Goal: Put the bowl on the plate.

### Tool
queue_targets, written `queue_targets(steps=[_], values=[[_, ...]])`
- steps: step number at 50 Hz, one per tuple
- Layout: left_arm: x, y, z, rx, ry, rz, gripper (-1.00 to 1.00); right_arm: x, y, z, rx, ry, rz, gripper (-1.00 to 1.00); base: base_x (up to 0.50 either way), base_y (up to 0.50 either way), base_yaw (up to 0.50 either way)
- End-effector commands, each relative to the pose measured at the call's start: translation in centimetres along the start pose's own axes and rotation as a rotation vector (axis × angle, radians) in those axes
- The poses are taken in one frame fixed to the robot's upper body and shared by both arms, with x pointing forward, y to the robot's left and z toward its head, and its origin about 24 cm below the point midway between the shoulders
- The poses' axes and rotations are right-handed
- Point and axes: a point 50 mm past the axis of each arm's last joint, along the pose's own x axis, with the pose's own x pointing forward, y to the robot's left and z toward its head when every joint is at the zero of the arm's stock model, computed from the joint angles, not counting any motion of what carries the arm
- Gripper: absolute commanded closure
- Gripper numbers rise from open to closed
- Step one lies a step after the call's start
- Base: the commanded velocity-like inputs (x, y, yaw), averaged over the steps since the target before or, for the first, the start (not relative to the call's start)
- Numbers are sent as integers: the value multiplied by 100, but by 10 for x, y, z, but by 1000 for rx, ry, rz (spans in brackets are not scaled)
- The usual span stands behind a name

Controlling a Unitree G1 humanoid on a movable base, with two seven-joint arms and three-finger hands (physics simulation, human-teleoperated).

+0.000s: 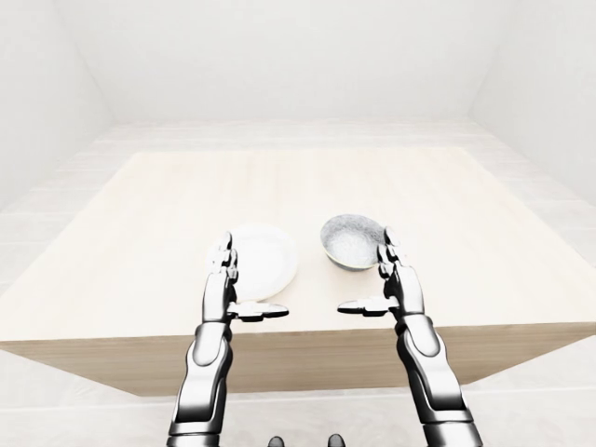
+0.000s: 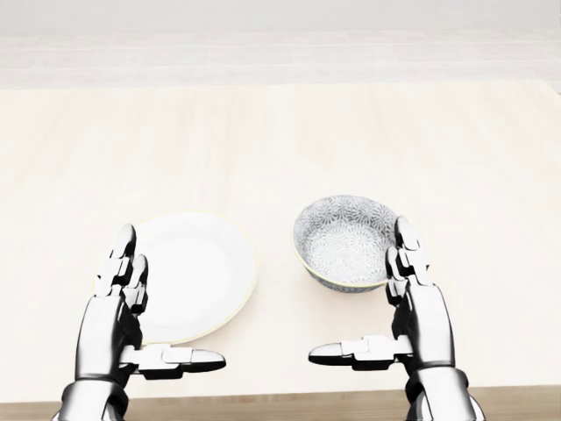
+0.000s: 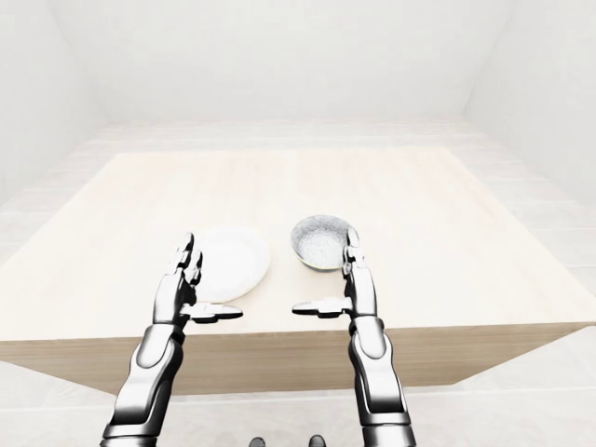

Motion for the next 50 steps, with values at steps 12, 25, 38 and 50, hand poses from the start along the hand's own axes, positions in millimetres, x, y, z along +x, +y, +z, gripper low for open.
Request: queue_targets(steps=[12, 25, 38, 50], values=[[5, 21, 11, 12, -26, 42, -100, -1, -10, 11, -6, -16, 3, -100, 1, 3, 0], [3, 24, 11, 25, -28, 53, -100, 0, -10, 10, -8, -14, 13, -100, 8, 27, 0], [4, 24, 11, 31, -33, 53, -100, -2, -11, 8, -6, -16, 11, -100, 11, 32, 0], [3, 26, 9, 34, -34, 60, -100, -3, -11, 6, -3, -15, 11, -100, 12, 25, 0]])
